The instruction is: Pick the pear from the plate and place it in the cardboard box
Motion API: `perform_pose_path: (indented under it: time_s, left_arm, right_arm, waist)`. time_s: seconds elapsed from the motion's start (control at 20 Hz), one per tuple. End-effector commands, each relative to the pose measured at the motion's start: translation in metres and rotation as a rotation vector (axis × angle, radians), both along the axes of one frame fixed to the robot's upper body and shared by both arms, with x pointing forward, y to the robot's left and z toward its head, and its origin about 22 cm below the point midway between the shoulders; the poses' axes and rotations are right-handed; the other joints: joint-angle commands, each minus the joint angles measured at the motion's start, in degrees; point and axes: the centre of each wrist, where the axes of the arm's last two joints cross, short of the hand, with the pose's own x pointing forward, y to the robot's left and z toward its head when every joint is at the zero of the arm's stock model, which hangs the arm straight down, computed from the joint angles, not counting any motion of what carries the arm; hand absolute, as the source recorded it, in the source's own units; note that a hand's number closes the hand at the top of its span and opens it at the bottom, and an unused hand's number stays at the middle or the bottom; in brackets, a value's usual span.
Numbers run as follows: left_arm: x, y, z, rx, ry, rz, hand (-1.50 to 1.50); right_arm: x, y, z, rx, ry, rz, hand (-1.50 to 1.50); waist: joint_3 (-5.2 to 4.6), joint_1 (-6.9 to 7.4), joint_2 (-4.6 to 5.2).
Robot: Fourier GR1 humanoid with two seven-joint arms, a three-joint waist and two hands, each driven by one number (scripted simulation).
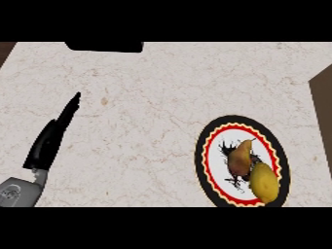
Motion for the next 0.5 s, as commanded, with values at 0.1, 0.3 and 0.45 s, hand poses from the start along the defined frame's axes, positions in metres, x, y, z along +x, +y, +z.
perform_pose_path:
  time_s: [0.1,0.3,0.45]
  left_arm:
    - [-0.001,-0.01,-0.012,0.002,0.022,-0.015,0.0]
    - [0.009,-0.011,-0.002,-0.004,0.016,-0.016,0.0]
    - [0.004,-0.006,-0.015,0.015,0.034,-0.005,0.0]
  right_arm:
    - [0.038,0.017,0.028,0.005,0.086,-0.059,-1.5]
    - [0.072,0.04,0.031,0.007,0.121,-0.03,-1.5]
    - [0.102,0.047,0.03,-0.049,0.142,-0.041,-1.5]
  waist:
    - [0.27,0.89,-0.83]
    - [0.4,0.69,-1.32]
    - [0.45,0.2,-1.61]
